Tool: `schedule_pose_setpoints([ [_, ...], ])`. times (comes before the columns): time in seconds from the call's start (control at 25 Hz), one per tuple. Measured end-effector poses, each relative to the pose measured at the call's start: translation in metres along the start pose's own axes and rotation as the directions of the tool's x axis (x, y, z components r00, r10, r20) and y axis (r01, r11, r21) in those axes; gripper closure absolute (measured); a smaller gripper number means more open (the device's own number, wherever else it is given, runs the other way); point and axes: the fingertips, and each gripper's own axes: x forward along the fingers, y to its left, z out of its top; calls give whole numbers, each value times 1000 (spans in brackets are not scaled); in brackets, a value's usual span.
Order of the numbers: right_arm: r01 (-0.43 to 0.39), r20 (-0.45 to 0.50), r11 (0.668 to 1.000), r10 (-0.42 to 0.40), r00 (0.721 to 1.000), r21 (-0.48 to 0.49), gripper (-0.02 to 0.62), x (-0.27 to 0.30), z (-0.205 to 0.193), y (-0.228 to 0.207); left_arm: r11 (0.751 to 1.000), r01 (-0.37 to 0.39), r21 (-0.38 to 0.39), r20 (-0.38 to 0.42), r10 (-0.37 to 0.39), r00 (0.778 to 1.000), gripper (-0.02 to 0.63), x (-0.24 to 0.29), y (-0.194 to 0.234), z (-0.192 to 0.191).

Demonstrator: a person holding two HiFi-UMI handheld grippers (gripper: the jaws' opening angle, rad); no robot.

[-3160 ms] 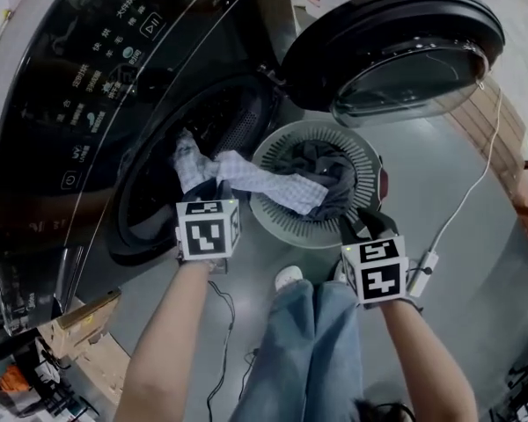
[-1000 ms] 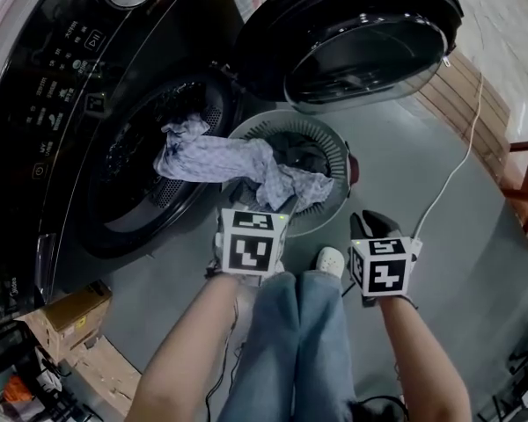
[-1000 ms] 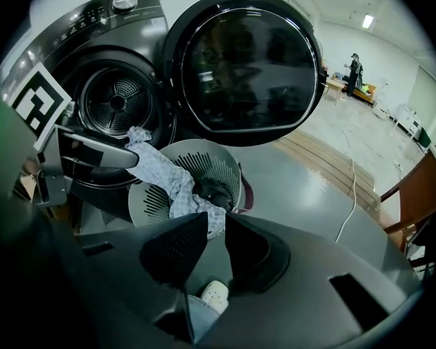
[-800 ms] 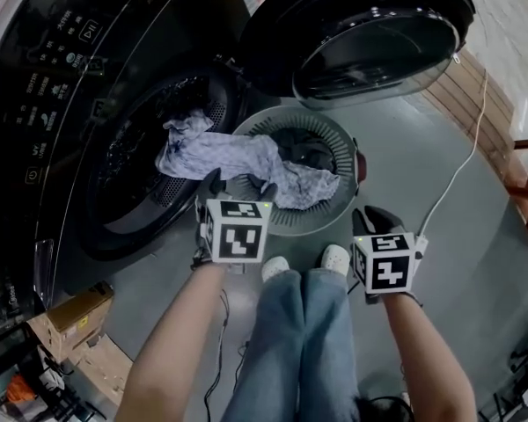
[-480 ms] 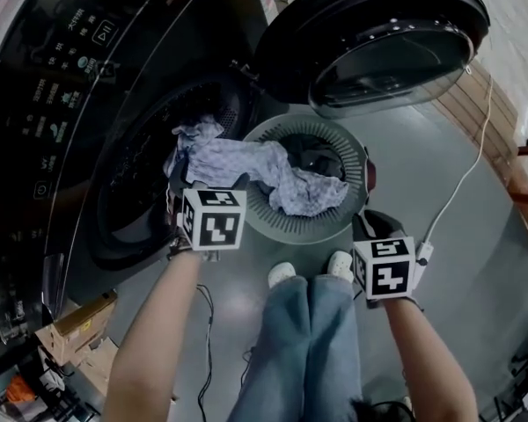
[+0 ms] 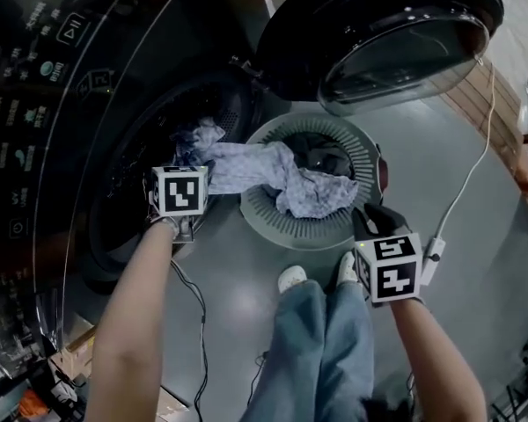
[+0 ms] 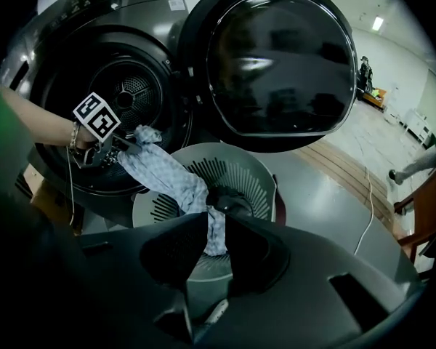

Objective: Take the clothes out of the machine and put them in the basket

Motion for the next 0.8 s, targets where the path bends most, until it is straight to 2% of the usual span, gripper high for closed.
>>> schedule_pose_setpoints([
  [0.16, 1, -13, 1000, -1, 1000, 7, 518, 9, -10, 8, 990, 89, -108, -8, -90, 996, 123, 27, -3, -7],
  [0.28, 0, -23, 1000, 0, 1000, 6, 518, 14, -15, 13, 973, 181, -143, 0, -183, 983, 138, 35, -12, -7],
  [0.36, 2, -39, 1000, -2, 999, 3, 518, 16, -18, 16, 960, 255, -117, -7, -258, 966, 234, 36, -26, -7],
  [0.4, 3, -46, 1000, -3, 999, 3, 520, 16, -19, 18, 955, 287, -80, -17, -289, 957, 300, 35, -37, -9],
  [0.44, 5, -44, 1000, -5, 999, 5, 520, 17, -18, 19, 956, 291, -19, -25, -292, 956, 333, 35, -45, -8],
  [0.52, 8, -21, 1000, -7, 1000, 12, 522, 18, -11, 20, 970, 204, 130, -7, -205, 979, 372, 31, -43, 1],
  [0.56, 8, -12, 1000, -7, 1000, 14, 522, 18, -8, 21, 974, 161, 162, 14, -166, 986, 383, 26, -41, 7],
  [0.6, 7, -6, 1000, -7, 1000, 17, 522, 18, -4, 22, 977, 134, 163, 36, -141, 989, 413, 20, -39, 11],
  [0.64, 6, 0, 1000, -6, 1000, 19, 523, 18, -1, 23, 981, 119, 152, 56, -129, 990, 560, 15, -39, 14],
  [0.68, 5, 4, 1000, -5, 1000, 21, 525, 18, 1, 24, 983, 113, 148, 68, -124, 990, 578, 10, -42, 16],
  [0.8, 2, 12, 1000, -3, 1000, 18, 526, 16, 7, 25, 976, 105, 193, 77, -122, 989, 581, 0, -55, 14],
])
